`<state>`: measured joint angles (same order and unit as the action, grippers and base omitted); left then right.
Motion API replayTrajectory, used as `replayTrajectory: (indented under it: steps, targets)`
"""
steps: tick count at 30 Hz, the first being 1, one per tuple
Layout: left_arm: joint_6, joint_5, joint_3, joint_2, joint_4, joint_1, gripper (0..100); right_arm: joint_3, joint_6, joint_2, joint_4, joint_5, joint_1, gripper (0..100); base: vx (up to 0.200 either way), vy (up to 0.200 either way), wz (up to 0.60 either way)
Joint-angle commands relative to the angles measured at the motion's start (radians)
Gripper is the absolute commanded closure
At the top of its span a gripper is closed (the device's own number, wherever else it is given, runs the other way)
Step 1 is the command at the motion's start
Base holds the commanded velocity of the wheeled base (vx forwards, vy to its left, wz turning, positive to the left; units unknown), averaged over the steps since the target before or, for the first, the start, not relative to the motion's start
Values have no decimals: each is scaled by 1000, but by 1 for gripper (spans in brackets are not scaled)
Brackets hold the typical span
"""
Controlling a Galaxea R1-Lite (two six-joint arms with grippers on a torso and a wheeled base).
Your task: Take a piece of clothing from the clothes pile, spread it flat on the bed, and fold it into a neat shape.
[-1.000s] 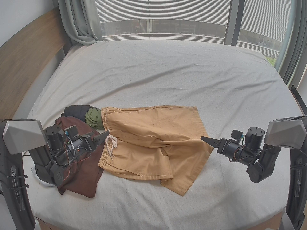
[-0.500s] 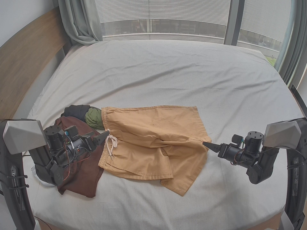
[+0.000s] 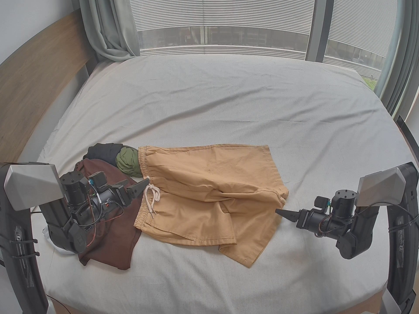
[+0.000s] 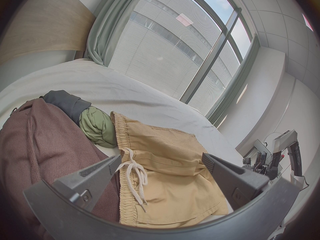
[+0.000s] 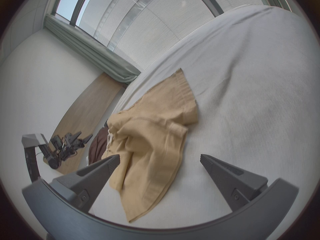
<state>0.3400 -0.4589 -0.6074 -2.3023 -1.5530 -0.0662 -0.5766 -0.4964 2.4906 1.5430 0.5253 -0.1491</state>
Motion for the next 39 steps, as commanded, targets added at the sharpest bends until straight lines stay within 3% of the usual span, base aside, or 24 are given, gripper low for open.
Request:
replayTrajectory:
  steps: [1,19,20,32,39]
  targets:
    - [1,0,0,-2,-1,0,0,73,29,-26,-1,1,-46,0,0,0,0]
    - [1,0,0,0,-1,2,0,-20,29,120,0,-15,-133,0,0,0,0]
    - [1,0,0,0,-1,0,0,-22,27,120,0,-19,-133,100,0,0,0]
    - [1,0,0,-3,-1,3,0,9,27,65,0,-22,-116,100,0,0,0]
    - [1,0,0,-8,-1,3,0,60,30,-27,-60,-21,-49,100,0,0,0]
